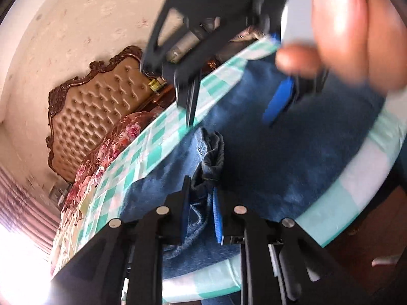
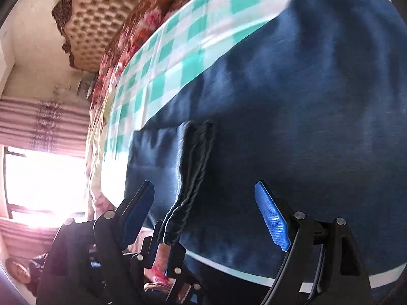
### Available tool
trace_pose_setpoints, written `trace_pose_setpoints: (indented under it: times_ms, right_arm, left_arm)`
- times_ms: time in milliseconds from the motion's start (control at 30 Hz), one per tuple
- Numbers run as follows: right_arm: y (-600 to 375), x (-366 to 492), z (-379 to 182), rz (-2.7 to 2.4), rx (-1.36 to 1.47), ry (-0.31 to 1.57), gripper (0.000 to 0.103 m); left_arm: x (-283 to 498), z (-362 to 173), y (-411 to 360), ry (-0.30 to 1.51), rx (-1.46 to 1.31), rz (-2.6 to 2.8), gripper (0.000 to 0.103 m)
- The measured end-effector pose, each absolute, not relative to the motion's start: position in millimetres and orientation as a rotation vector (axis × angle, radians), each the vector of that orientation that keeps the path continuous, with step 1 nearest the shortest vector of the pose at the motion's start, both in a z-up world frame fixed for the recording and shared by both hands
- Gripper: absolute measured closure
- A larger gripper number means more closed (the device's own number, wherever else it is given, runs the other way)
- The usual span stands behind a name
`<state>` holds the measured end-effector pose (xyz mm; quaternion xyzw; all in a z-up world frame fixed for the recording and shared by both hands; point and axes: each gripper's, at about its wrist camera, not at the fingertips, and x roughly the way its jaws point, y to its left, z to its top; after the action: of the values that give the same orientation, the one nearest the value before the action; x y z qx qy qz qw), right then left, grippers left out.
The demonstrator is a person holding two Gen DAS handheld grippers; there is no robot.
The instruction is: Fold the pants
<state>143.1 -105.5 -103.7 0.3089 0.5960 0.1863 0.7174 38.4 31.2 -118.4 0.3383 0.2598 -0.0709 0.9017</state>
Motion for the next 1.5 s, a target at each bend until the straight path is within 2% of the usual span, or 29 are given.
trace_pose_setpoints:
  times_ms: [267,300,333,367,400,433,600,933,1067,1200,1333,1400,1500]
  right_arm:
    - [-59,177,-110,0.538,0.614,1.385,0.024]
    - [-53,182,-111,0.56,0.594,1.385,0.033]
    - [-47,186,-112,0.555,0.546,1.386,0.056]
    - [-45,187,-112,0.54,0.513,1.391,0.069]
    - [-44,189,-111,0.535,0.492,1.389,0.087]
    - [-47,188,-104,0.544,0.473,1.361,0.089]
    - [-76,179,-82,0.515,0.431,1.269,0.091]
    - [-117,179,-119,0.419,0.437,1.308,0.091]
    - [-119,176,-116,0.436,0.426,1.286,0.09]
    - [-125,177,-126,0.428,0.452,1.299,0.086]
    - [-132,175,-129,0.435,0.484,1.271,0.082]
    - [-133,176,-128,0.428,0.483,1.256,0.08]
    - [-137,180,-129,0.416,0.514,1.239,0.076]
  left_arm:
    - [39,-102,46,0.518,0.64,-0.171,0.087]
    - [38,-103,47,0.518,0.636,-0.18,0.087]
    - [37,-103,46,0.517,0.636,-0.185,0.087]
    - [38,-104,46,0.513,0.639,-0.186,0.087]
    - [38,-105,43,0.511,0.644,-0.186,0.087]
    - [34,-107,36,0.503,0.651,-0.185,0.087]
    - [30,-105,10,0.452,0.677,-0.247,0.088]
    - [31,-129,-31,0.477,0.729,-0.342,0.088]
    - [29,-134,-38,0.485,0.743,-0.347,0.088]
    - [31,-150,-41,0.523,0.78,-0.364,0.088]
    - [29,-153,-42,0.521,0.782,-0.377,0.074]
    - [28,-156,-45,0.524,0.782,-0.388,0.074]
    - [25,-160,-47,0.53,0.79,-0.39,0.082]
